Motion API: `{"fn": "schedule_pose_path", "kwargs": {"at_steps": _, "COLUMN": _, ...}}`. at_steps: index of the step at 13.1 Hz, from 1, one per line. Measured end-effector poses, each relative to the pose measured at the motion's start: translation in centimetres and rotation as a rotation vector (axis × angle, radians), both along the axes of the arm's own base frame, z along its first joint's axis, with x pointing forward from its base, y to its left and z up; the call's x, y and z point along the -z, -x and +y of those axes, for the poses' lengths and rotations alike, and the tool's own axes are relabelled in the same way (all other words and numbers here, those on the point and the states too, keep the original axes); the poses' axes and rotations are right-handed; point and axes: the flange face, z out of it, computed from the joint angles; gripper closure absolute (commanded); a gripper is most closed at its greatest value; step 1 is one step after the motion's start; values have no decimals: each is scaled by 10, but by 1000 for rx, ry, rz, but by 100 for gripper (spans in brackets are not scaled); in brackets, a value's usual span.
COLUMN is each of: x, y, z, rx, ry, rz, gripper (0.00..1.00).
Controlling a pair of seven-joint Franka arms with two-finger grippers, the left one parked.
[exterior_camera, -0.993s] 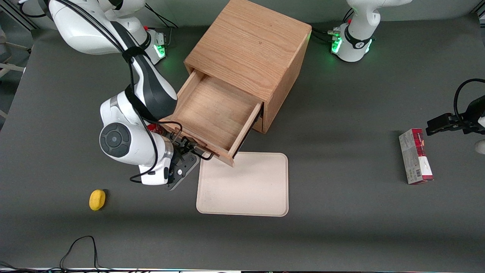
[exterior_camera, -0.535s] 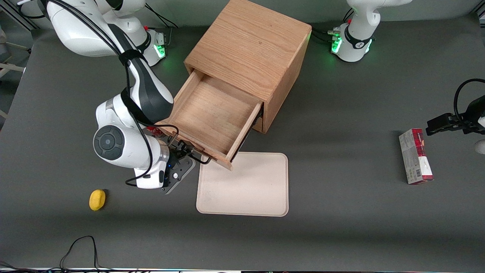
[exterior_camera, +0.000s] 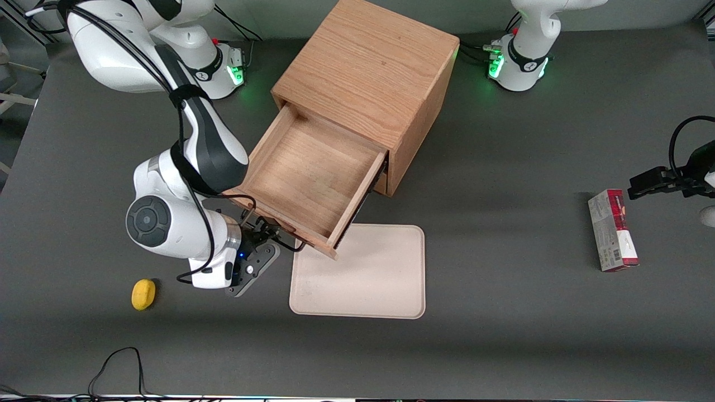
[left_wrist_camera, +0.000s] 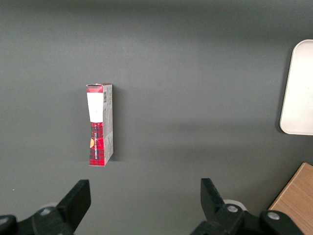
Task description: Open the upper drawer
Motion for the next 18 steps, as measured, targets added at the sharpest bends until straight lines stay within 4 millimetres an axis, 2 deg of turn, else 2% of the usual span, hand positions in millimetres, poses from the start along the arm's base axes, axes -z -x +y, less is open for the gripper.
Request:
{"fn": "schedule_pose_path", "kwargs": {"at_steps": 9, "x": -4, "y": -2, "z": -5, "rx": -6, "ry": 1, "rz": 11, "gripper": 0}}
{"fn": "schedule_pose_path", "kwargs": {"at_steps": 16, "x": -53, "y": -1, "z": -17, "rx": -7, "ry": 8, "rz": 24, "gripper": 0}}
{"fn": "schedule_pose_path", "kwargs": {"at_steps": 18, "x": -69, "y": 0, "z": -37, "rx": 7, "ry": 22, "rz": 61, "gripper": 0}}
